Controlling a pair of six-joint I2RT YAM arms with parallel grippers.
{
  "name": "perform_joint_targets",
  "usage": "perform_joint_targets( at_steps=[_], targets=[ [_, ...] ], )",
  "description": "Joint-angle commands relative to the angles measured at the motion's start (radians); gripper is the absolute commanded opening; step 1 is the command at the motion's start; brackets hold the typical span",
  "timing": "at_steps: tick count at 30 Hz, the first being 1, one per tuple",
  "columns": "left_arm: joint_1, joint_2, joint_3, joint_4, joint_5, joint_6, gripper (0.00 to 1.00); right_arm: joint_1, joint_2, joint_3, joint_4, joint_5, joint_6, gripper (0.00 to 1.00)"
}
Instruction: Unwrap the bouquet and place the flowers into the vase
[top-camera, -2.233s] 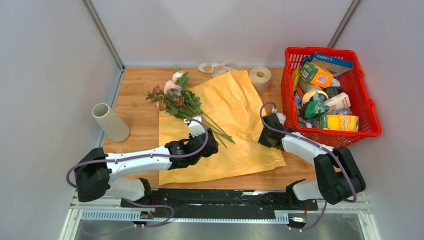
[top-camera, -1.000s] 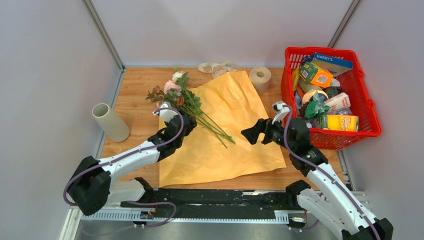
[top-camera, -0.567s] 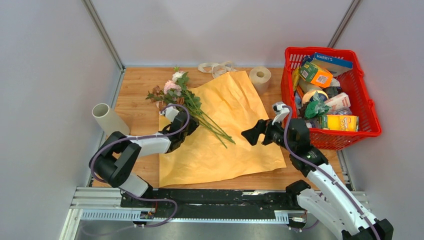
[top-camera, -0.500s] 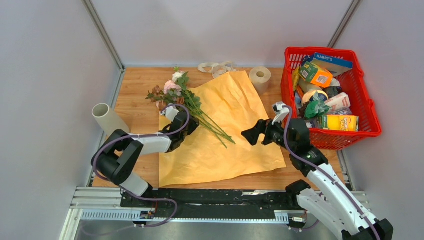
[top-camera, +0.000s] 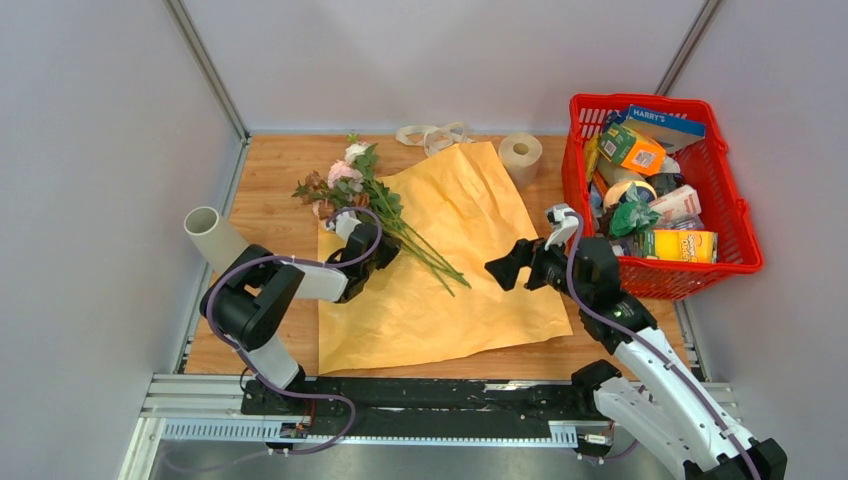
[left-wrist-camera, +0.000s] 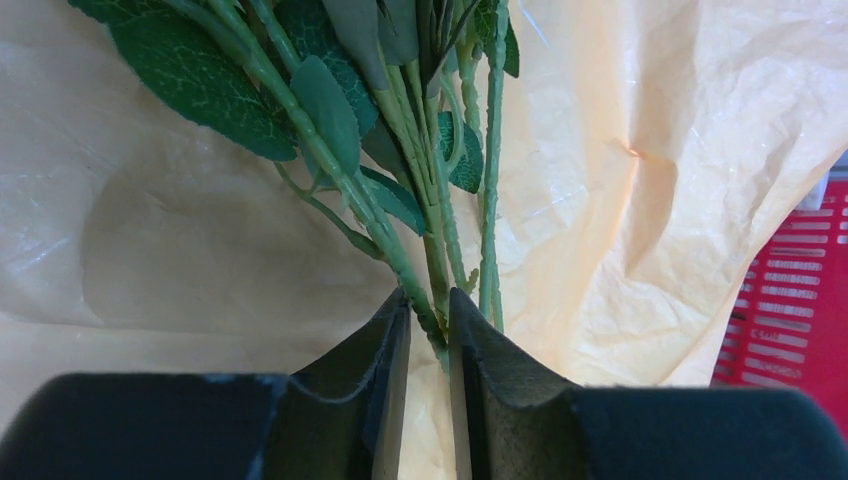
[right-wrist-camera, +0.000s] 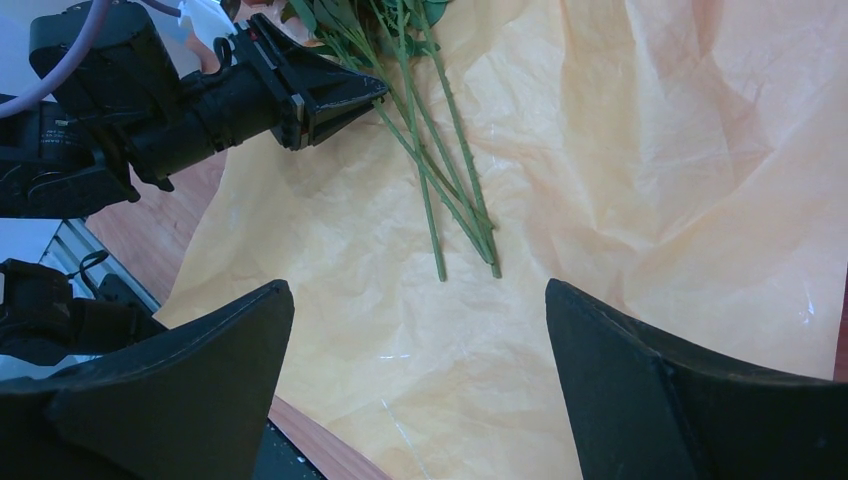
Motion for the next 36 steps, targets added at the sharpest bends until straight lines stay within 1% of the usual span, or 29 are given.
perform_joint_targets(
  at_steps=[1,3,6,10,16,18,19,20,21,26,29,36],
  targets=[
    [0.002,-0.003,-0.006,0.049,0.005,0.001,0.27,0.003,-0.004,-0.003,0.012,0.02,-0.018,1.0],
    [0.002,-0.012,-0.007,0.035,0.0,0.002,0.23,0.004,0.0,-0.005,0.012,0.024,-0.021,1.0],
    [0.002,-0.024,-0.007,0.005,-0.009,0.004,0.12,0.003,0.005,-0.008,0.012,0.026,-0.022,1.0],
    [0.002,-0.044,0.008,-0.044,-0.024,0.005,0.0,0.003,0.005,-0.006,0.012,0.026,-0.024,1.0],
    [0.002,-0.083,0.029,-0.097,-0.047,0.037,0.0,0.003,0.009,-0.011,0.012,0.029,-0.024,1.0],
    [0.002,-0.087,0.037,-0.121,-0.053,0.039,0.07,0.003,0.011,-0.009,0.012,0.029,-0.024,1.0],
    [0.002,-0.09,0.037,-0.124,-0.053,0.04,0.09,0.003,0.014,-0.009,0.012,0.029,-0.025,1.0],
    [0.002,-0.092,0.036,-0.118,-0.047,0.047,0.03,0.003,0.014,-0.011,0.012,0.029,-0.025,1.0],
    [0.002,-0.096,0.026,-0.106,-0.047,0.05,0.0,0.004,0.014,-0.011,0.012,0.027,-0.025,1.0],
    [0.0,-0.151,-0.01,-0.026,-0.055,0.089,0.0,0.003,0.011,-0.012,0.012,0.015,-0.03,1.0],
    [-0.003,-0.179,-0.012,-0.025,-0.076,0.128,0.0,0.003,0.012,-0.009,0.014,0.011,-0.032,1.0],
    [-0.012,-0.181,-0.037,0.021,-0.086,0.139,0.0,0.003,0.066,0.003,0.018,-0.032,-0.022,1.0]
  ],
)
